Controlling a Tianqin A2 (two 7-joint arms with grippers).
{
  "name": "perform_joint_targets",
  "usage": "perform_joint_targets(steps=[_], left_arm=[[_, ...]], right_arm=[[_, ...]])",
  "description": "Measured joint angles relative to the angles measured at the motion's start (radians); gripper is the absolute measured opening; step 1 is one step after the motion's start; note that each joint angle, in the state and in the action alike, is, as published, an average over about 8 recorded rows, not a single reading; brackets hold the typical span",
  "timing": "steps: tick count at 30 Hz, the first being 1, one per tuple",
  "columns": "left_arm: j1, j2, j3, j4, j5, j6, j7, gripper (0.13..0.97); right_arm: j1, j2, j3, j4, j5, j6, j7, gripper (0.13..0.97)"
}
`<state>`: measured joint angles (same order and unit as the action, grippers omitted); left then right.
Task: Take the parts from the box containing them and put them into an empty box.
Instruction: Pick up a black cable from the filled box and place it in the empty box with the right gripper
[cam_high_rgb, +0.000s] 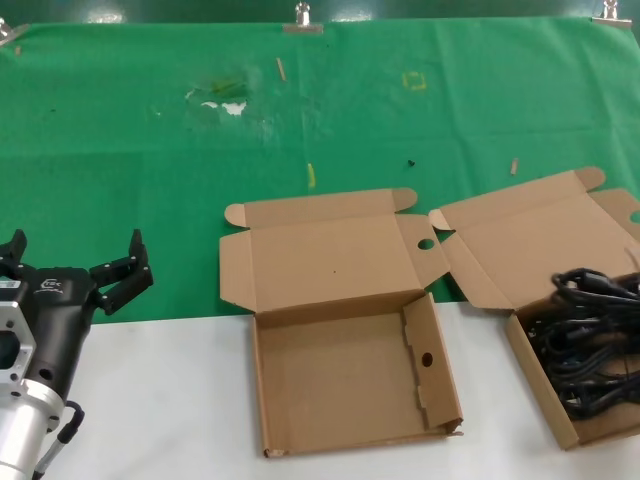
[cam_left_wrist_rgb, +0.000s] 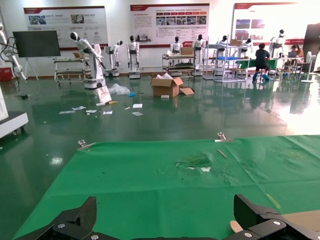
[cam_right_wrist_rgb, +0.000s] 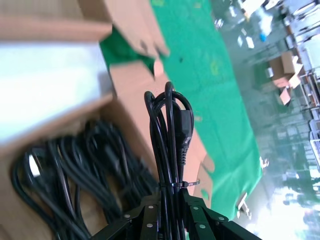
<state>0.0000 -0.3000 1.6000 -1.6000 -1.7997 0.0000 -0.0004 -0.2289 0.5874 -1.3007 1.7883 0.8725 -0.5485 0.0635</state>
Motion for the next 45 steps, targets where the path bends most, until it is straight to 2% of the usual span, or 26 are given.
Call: perform_joint_targets(steps=[6, 12, 19, 25, 40, 45], left_arm=[[0.0, 0.0, 0.0, 0.0, 0.0, 0.0, 0.0, 0.966], [0.0, 0.0, 0.0, 0.0, 0.0, 0.0, 0.0, 0.966], [0.0, 0.0, 0.0, 0.0, 0.0, 0.0, 0.0, 0.966], [0.0, 0.0, 0.0, 0.0, 0.0, 0.0, 0.0, 0.966], [0.0, 0.0, 0.0, 0.0, 0.0, 0.0, 0.0, 0.966], [0.0, 0.0, 0.0, 0.0, 0.0, 0.0, 0.0, 0.966]], right_arm=[[-0.076, -0.058, -0.021, 0.124, 0.055, -0.009, 0.021, 0.203], [-0.106, -0.128, -0.135, 0.189, 0.101, 0.012, -0.007, 0.203], [-0.068, -0.215, -0.299, 0.168, 0.099, 0.046, -0.082, 0.203], [-0.009, -0.273, -0.386, 0.098, 0.08, 0.053, -0.118, 0.203], [0.04, -0.302, -0.427, 0.041, 0.073, 0.049, -0.126, 0.204], [0.04, -0.302, -0.427, 0.041, 0.073, 0.049, -0.126, 0.246]])
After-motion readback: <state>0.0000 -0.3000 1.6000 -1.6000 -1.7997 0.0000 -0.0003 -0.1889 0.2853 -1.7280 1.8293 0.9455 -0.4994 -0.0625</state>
